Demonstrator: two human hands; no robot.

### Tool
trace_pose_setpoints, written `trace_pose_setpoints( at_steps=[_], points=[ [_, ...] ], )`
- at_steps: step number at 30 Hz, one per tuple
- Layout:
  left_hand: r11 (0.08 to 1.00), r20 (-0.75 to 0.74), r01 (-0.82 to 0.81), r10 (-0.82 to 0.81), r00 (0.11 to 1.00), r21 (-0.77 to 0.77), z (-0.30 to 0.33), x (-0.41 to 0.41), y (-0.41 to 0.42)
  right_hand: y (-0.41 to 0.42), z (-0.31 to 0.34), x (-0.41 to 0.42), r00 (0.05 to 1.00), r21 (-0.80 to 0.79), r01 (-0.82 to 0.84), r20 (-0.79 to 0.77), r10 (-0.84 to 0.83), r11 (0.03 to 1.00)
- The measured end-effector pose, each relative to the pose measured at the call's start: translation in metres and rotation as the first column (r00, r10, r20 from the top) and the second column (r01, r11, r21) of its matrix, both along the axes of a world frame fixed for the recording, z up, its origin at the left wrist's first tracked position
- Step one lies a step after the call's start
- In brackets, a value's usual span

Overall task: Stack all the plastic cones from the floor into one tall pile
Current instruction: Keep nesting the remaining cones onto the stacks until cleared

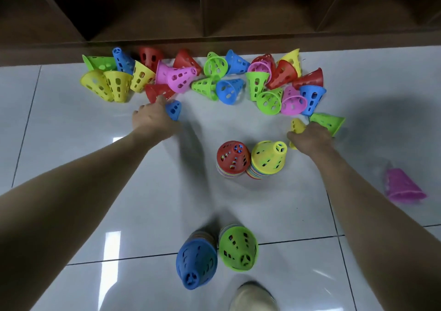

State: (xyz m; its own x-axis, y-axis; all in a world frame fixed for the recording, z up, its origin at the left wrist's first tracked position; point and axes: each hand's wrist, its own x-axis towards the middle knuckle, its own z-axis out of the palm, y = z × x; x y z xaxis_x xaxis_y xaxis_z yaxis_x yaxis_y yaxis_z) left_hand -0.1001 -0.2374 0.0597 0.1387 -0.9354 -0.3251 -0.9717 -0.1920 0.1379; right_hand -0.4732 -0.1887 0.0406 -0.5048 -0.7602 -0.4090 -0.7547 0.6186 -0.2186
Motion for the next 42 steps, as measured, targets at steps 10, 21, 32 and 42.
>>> trace_pose_setpoints(
  at_steps=[10,21,32,42],
  points=[
    [0.984,-0.047,-0.016,0.025,0.999,0.179,0.0,0.0,0.052,0.047,0.041,0.02,0.783,-0.431,0.377,0.622,-0.033,0.82],
    [0.927,-0.899,-0.362,0.071,0.432,-0.1,0.075,-0.054,0.106,0.108,0.089,0.066,0.742,-0.688,0.191,0.568,0.355,0.701],
    [0.944,-0.819,0.037,-0.302,0.488,-0.327,0.089,-0.086,0.131,0.113,0.056,0.076,0.807,-0.637,-0.033,0.437,0.397,0.77],
    [0.95,-0.728,0.166,-0.309,0.612,-0.264,0.059,-0.09,0.13,0.104,0.06,0.036,0.834,-0.7,-0.075,0.347,0.43,0.71]
  ],
)
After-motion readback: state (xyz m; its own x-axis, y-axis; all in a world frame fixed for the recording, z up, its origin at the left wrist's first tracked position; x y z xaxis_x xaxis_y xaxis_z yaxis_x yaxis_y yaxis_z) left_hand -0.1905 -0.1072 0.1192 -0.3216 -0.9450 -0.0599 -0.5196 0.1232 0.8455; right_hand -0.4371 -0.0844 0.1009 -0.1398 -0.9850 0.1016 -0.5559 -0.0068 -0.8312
